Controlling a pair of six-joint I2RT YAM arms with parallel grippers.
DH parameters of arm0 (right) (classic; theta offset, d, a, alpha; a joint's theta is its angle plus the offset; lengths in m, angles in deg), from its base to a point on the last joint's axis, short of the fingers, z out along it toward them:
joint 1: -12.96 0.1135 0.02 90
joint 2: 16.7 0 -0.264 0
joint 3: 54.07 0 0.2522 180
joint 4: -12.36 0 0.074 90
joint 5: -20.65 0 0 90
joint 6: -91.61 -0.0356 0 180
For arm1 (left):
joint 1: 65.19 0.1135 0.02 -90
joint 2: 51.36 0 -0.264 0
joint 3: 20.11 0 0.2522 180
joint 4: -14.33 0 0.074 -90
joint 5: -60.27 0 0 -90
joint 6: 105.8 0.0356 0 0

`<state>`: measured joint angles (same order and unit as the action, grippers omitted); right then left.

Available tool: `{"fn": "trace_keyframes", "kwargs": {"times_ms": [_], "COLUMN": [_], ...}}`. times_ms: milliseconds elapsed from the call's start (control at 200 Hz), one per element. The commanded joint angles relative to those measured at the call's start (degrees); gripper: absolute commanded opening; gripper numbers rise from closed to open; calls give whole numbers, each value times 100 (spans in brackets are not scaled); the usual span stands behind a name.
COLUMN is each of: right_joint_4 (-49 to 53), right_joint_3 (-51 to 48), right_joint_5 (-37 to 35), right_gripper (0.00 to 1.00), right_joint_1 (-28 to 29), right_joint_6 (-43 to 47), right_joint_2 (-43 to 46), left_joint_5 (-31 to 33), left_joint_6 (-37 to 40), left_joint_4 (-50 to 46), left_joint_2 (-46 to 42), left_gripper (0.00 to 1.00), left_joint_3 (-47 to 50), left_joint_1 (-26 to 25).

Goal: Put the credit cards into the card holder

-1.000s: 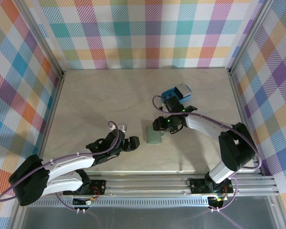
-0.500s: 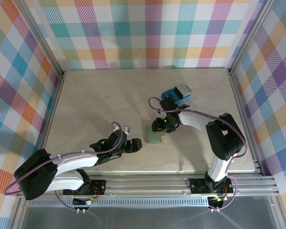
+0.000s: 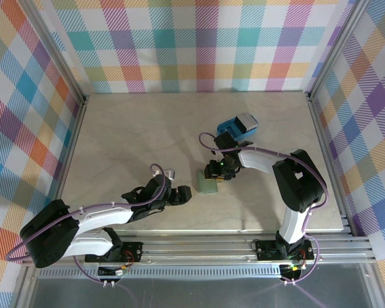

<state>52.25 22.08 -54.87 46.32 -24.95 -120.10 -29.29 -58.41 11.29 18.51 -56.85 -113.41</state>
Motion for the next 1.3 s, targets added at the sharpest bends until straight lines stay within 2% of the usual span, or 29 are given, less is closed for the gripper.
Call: {"fn": "trace_keyframes", "kwargs": {"times_ms": [0, 310, 865, 1160, 1295], "right_joint_4": [-105, -168, -520, -944, -1065], "right_joint_3": [16, -50, -271, -458, -508], "right_joint_5": [159, 289, 803, 1314, 1457], "right_gripper": [46, 44, 37, 32, 29], "right_joint_1": [-23, -75, -115, -111, -113], "right_joint_6": [7, -11, -55, -289, -373], "right_joint_2": [-91, 78, 369, 484, 576], "left_joint_5": [-54, -90, -54, 11, 105], "left_joint_6": [-41, -80, -160, -207, -249], "left_joint_4": [71, 75, 27, -29, -225], "left_joint_2": [88, 269, 317, 326, 300], "left_gripper": [74, 74, 73, 73, 67], "left_joint_3": [-178, -243, -277, -292, -368], "left_joint_1": [51, 52, 61, 64, 62]}}
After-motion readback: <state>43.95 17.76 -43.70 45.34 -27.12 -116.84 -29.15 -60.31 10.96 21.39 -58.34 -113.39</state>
